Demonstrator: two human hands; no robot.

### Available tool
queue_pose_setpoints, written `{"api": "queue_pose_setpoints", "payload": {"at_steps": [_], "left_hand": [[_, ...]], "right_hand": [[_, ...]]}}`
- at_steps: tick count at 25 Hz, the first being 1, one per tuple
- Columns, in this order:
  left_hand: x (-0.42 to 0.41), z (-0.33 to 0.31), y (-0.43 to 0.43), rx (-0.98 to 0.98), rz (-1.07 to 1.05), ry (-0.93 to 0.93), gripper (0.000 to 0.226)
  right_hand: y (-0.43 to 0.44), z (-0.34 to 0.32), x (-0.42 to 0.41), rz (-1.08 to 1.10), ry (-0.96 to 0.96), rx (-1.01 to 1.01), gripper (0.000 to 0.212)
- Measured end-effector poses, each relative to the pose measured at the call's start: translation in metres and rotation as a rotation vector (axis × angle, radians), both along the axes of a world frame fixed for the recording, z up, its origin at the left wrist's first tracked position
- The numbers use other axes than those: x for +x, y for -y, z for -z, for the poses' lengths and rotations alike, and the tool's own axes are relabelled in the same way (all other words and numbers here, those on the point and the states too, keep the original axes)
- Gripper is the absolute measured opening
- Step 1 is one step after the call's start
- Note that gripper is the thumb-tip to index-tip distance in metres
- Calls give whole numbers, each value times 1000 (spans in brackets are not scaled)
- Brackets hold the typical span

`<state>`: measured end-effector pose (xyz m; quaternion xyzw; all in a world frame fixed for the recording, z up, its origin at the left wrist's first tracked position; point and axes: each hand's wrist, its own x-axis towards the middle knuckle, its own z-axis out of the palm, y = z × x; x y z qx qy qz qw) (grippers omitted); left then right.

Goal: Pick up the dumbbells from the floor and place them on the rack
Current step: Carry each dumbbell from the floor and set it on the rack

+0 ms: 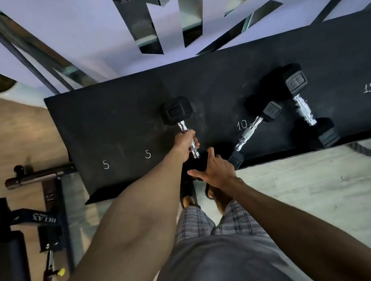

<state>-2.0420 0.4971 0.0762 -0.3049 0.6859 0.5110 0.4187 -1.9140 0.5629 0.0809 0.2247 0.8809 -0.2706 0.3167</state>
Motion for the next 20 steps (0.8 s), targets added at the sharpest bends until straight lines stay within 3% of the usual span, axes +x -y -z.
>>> {"api": "queue_pose_setpoints", "payload": {"at_steps": [20], "left_hand": [[3, 38, 1, 22, 205, -4, 13]], "right_hand": [[10, 39, 2, -65, 78, 114, 100]]}}
